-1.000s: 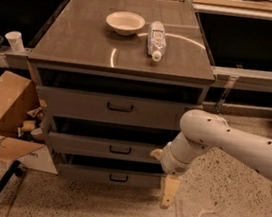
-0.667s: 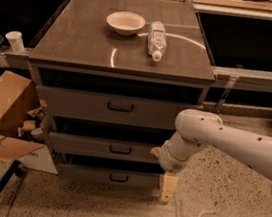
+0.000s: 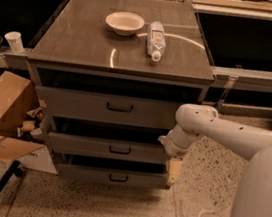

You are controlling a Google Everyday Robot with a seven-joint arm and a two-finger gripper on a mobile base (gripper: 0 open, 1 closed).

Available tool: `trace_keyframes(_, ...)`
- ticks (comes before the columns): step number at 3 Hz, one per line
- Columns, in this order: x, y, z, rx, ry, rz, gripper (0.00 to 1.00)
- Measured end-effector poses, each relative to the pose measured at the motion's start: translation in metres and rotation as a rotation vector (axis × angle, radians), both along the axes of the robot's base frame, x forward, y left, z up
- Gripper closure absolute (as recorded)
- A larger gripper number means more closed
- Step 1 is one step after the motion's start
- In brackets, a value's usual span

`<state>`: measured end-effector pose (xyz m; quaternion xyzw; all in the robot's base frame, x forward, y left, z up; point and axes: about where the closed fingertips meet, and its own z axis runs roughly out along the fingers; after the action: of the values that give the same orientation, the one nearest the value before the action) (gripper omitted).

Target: Open middle drawer

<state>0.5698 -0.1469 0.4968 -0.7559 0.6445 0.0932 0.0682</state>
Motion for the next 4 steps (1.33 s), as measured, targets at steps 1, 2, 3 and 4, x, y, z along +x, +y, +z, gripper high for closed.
trace_keyframes(1, 0.033, -0.005, -0.028, 0.013, -0.001, 0.018, 0.0)
trace_keyframes(2, 0.05, -0.005, -0.055, 0.023, 0.003, 0.018, 0.0)
trace_keyframes(3, 0.049, 0.001, -0.084, 0.041, 0.032, 0.008, 0.19)
trace_keyframes(4, 0.048, 0.003, -0.085, 0.047, 0.034, 0.009, 0.42)
